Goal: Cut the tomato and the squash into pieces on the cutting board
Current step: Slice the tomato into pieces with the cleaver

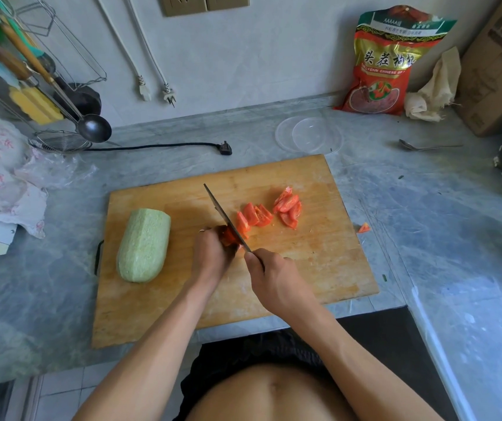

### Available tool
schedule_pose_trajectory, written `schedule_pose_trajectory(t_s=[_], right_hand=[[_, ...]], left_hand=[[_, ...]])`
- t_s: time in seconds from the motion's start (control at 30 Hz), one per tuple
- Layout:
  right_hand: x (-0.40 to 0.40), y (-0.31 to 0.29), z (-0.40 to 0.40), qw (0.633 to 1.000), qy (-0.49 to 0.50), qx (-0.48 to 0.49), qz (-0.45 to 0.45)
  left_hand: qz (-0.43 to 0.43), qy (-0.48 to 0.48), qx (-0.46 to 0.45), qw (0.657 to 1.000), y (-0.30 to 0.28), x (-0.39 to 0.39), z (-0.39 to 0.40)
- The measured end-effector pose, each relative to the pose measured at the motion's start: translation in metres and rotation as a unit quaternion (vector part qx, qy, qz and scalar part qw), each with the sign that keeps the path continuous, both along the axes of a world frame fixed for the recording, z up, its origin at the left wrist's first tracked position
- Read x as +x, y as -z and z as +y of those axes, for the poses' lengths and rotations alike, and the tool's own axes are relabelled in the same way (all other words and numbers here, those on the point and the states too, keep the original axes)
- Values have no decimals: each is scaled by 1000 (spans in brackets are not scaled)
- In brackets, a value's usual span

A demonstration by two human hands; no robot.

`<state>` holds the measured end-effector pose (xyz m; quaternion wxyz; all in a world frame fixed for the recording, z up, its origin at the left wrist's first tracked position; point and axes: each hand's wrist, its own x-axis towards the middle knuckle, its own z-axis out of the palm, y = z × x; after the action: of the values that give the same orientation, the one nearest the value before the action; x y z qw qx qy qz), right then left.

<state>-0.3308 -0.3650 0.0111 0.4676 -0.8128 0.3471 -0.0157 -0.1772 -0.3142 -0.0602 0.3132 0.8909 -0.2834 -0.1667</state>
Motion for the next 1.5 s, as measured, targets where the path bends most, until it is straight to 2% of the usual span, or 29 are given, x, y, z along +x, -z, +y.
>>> schedule_pose_trajectory(t_s=[0.47, 0.7, 0.9, 1.13, 1.37, 1.5], right_hand=[[8, 9, -2, 1000, 1, -5, -2], [-7, 14, 2, 1000, 2, -7, 4], [11, 28, -3, 999, 18, -23, 13], [-4, 30, 4, 998, -6, -56, 1], [16, 31, -5, 999, 29, -16, -20], [8, 28, -18, 996, 63, 55, -26]], left_hand=[[-8, -1, -12, 1000, -5, -2, -1], [18, 0, -23, 1000, 1, 2, 2], [28, -7, -36, 999, 5, 3, 2], [46, -22, -50, 997, 9, 1, 5], [23, 2, -62, 998, 12, 1, 8], [98, -24, -74, 992, 17, 1, 10]])
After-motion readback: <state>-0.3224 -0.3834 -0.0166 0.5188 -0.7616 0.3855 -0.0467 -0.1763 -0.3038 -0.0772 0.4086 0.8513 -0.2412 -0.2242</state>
